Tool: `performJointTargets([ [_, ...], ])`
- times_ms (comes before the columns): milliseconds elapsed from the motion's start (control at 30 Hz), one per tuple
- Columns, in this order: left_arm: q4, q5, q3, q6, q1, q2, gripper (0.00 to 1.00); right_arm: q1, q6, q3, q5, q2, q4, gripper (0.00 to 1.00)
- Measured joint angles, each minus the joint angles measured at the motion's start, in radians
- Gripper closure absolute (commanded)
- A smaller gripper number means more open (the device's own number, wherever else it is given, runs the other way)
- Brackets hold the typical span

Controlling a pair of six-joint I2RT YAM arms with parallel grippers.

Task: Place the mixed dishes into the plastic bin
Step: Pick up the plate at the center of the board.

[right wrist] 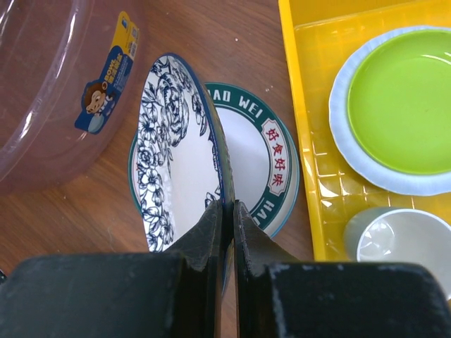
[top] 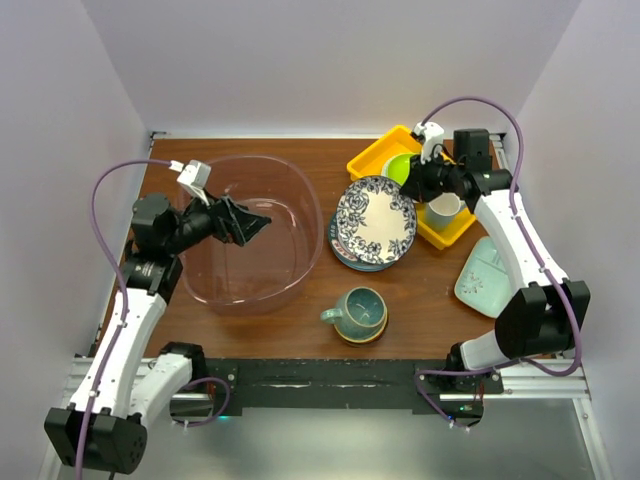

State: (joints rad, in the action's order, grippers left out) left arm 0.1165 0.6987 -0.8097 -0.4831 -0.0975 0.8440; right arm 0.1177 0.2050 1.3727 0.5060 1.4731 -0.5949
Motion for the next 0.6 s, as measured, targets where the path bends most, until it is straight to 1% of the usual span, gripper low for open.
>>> performJointTargets([
  [300, -0.003, -0.056, -0.053, 0.033, -0.090, 0.098, 0.00, 0.002, 0.009, 0.051, 0.000, 0.000, -0.039, 1.00],
  [600, -0.007, -0.092, -0.090, 0.058, -0.145, 0.172, 0.00, 0.002, 0.019, 0.066, 0.002, 0.000, -0.055, 1.00],
])
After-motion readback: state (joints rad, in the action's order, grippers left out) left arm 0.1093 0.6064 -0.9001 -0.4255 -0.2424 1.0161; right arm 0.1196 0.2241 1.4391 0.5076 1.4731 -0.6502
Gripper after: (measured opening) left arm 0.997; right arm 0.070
